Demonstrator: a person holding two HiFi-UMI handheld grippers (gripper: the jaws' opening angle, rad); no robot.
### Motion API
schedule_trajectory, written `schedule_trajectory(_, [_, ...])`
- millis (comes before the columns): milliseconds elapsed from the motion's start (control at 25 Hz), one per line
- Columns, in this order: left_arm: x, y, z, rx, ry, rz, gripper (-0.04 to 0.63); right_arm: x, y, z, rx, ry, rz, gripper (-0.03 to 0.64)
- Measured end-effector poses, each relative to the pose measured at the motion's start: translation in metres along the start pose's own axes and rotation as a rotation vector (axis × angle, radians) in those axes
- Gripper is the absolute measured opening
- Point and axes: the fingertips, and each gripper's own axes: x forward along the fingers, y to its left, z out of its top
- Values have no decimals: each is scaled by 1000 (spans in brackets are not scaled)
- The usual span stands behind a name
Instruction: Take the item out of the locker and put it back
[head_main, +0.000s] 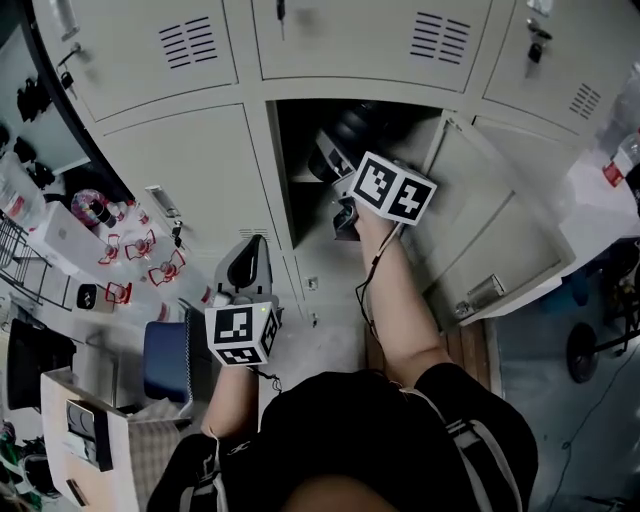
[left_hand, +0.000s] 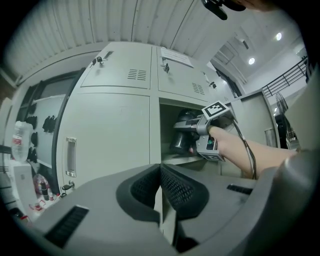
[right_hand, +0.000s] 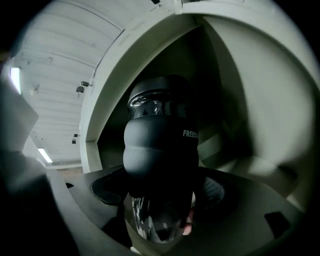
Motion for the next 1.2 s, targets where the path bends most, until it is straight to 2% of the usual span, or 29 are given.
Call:
schedule_trajectory(200, [4, 8, -2, -2, 4, 13, 12, 21, -17, 9, -145, -5, -74, 397])
schedule_trajectory(400, [9, 11, -7, -8, 12, 18, 12, 38, -39, 6, -379, 50, -215, 397])
schedule_trajectory(600, [18, 8, -9, -14, 17, 9, 12, 46, -42, -2, -520, 72, -258, 396])
schedule_trajectory(1120, [19, -7, 1, 2, -7, -28, 12, 46, -42, 0, -513, 98, -224, 403])
schedule_trajectory(1200, [17, -8, 1, 2, -9, -26, 12, 40, -40, 6, -520, 64, -226, 457])
